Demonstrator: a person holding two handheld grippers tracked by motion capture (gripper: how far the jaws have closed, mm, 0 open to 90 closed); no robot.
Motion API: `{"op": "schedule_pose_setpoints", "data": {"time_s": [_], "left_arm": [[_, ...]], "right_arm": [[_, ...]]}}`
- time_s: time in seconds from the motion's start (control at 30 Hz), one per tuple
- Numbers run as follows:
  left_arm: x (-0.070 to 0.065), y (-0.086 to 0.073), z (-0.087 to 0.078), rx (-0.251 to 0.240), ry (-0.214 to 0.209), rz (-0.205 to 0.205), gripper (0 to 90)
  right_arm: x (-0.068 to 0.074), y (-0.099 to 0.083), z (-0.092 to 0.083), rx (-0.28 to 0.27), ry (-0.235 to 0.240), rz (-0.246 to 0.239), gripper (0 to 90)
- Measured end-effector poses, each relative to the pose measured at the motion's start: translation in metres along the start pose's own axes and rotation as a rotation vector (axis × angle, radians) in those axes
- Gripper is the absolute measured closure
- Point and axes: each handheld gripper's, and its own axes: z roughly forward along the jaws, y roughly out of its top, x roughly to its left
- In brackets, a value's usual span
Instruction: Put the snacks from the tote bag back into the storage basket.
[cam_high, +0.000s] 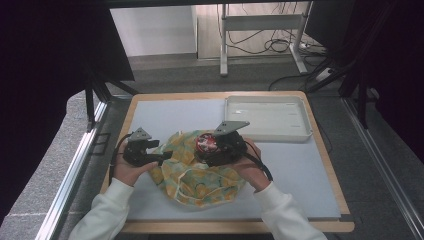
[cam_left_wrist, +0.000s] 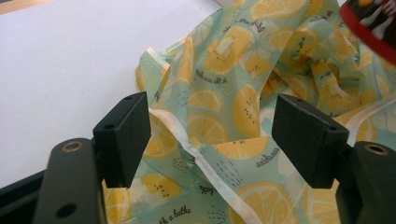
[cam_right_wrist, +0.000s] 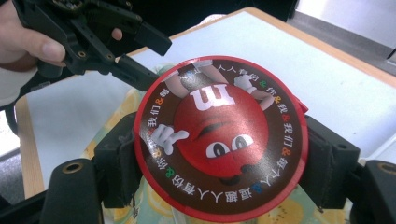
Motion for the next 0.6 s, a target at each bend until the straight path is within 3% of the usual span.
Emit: {"op": "schedule_pose_setpoints", "data": {"time_s": [0.6], "left_arm": [[0.001, 0.000, 0.001, 0.006, 0.001, 0.001, 28.5]], "right_arm": [[-0.014, 0.006, -0.018, -0.043, -0.019, 0.012, 25.4]]}}
